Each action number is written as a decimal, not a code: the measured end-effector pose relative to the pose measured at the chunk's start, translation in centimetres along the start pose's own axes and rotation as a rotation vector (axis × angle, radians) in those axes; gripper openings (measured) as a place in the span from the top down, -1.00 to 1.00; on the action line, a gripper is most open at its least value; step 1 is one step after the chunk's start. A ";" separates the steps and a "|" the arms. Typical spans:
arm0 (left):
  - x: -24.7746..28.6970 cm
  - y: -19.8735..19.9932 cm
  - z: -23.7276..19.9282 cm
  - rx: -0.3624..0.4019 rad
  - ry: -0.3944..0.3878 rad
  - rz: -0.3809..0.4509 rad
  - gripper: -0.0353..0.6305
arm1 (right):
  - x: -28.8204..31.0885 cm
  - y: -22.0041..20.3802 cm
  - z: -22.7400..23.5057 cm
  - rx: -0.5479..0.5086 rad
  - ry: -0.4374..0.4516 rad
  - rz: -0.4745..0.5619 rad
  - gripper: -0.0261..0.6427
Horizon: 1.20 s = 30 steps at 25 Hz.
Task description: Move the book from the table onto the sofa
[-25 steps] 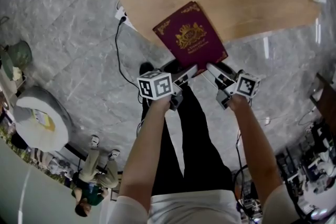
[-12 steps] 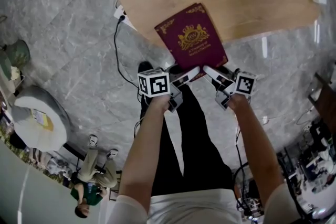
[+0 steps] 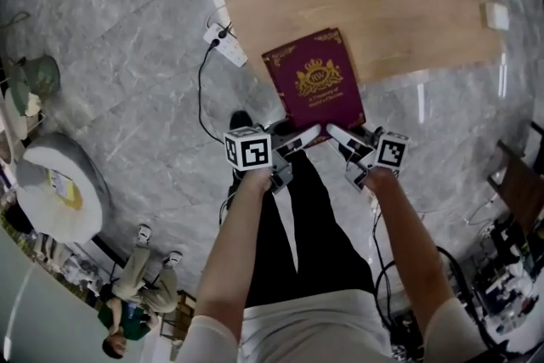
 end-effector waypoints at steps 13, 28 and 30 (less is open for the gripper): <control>-11.5 2.7 18.4 0.115 -0.080 0.230 0.23 | -0.1 -1.5 -21.8 -0.181 0.194 -0.091 0.07; -29.8 2.9 29.4 0.203 -0.078 0.482 0.22 | 7.1 -10.2 -40.1 -0.339 0.323 -0.356 0.09; -30.3 2.8 30.1 0.212 -0.060 0.497 0.22 | 7.1 -10.5 -40.8 -0.346 0.335 -0.379 0.10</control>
Point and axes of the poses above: the fingertips, and each gripper's own axes: x forward along the fingers, z to its right, y out of its top, the point moved 3 cm from there along -x, backward along the fingers, and after that the axes turned 1 degree about x, right-handed, at the moved point
